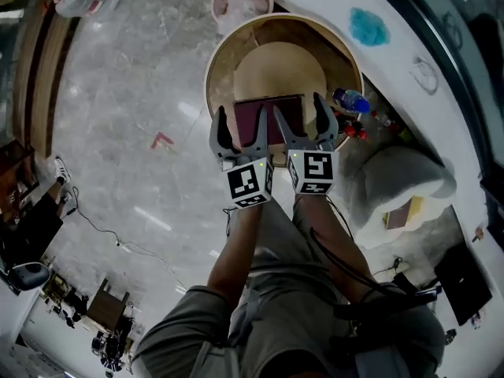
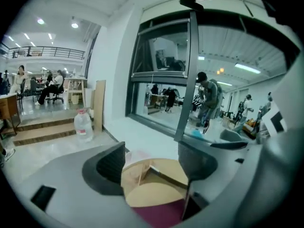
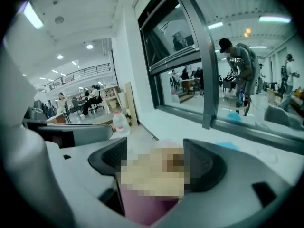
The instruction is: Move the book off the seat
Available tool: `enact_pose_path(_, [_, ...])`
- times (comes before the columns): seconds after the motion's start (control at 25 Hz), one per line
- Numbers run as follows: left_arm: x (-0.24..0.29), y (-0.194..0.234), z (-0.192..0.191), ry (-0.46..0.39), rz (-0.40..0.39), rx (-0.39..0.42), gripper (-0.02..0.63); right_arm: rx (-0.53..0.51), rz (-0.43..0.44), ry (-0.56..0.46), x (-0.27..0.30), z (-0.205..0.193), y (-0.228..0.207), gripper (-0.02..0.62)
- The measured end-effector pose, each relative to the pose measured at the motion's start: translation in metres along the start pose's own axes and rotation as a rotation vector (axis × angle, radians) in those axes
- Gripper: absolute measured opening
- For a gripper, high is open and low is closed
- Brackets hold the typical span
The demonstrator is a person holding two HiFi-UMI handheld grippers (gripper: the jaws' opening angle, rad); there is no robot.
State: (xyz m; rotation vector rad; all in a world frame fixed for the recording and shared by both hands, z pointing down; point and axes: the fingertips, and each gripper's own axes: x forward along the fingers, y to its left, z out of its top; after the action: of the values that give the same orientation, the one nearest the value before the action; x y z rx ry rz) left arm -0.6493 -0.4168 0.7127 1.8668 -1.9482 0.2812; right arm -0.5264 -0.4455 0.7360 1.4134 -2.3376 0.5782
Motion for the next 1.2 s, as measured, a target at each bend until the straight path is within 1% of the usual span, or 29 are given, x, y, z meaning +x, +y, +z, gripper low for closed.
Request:
enact_pose_path(0.08, [-0.016, -0.005, 0.048, -0.054, -0.005, -0.005, 0.341, -0.004, 0.002, -0.051, -0.02, 0.047, 0.005, 0.368])
enact_pose_path(0.16, [-0.031, -0.01, 0.1, -0.12, -0.013, -0.006, 0.341, -0.007, 0.011, -0.126, -0.037, 0.1, 0.009, 0.368])
enact_pose_path(0.28, [-0.046, -0.02, 0.185, -0.25, -0.032, 0.023, 0.341, -0.039, 0.033, -0.241, -0.052, 0.184, 0.015, 0.368])
enact_pose_path(0.36, [-0.07, -0.03, 0.234, -0.311, -0.044, 0.046, 0.339, -0.055, 0.051, -0.287, -0.074, 0.232, 0.023, 0.368])
enact_pose_path(0.48, [-0.119, -0.044, 0.298, -0.386, -0.067, 0.078, 0.339, -0.074, 0.101, -0.356, -0.12, 0.295, 0.044, 0.367])
enact_pose_path(0.56, [-0.149, -0.049, 0.339, -0.442, -0.097, 0.101, 0.339, -0.115, 0.131, -0.42, -0.149, 0.333, 0.061, 0.367])
enact_pose_path(0.68, [-0.189, -0.05, 0.39, -0.524, -0.135, 0.112, 0.339, -0.163, 0.149, -0.494, -0.185, 0.376, 0.08, 0.367])
enact_pose_path(0.76, [-0.215, -0.042, 0.408, -0.554, -0.135, 0.096, 0.339, -0.167, 0.167, -0.511, -0.205, 0.389, 0.092, 0.367])
enact_pose_path(0.84, [-0.234, -0.034, 0.416, -0.574, -0.117, 0.08, 0.339, -0.169, 0.186, -0.524, -0.219, 0.394, 0.102, 0.367])
enact_pose_path(0.92, [-0.242, -0.028, 0.412, -0.56, -0.095, 0.072, 0.339, -0.177, 0.187, -0.529, -0.227, 0.393, 0.106, 0.367])
enact_pose_path(1.04, [-0.236, -0.029, 0.402, -0.503, -0.07, 0.118, 0.337, -0.178, 0.182, -0.532, -0.232, 0.393, 0.104, 0.367])
enact_pose_path(1.08, [-0.234, -0.029, 0.403, -0.499, -0.082, 0.105, 0.337, -0.181, 0.182, -0.531, -0.234, 0.394, 0.104, 0.367])
enact_pose_path(1.2, [-0.236, -0.026, 0.406, -0.529, -0.137, 0.009, 0.337, -0.188, 0.174, -0.524, -0.238, 0.394, 0.107, 0.367])
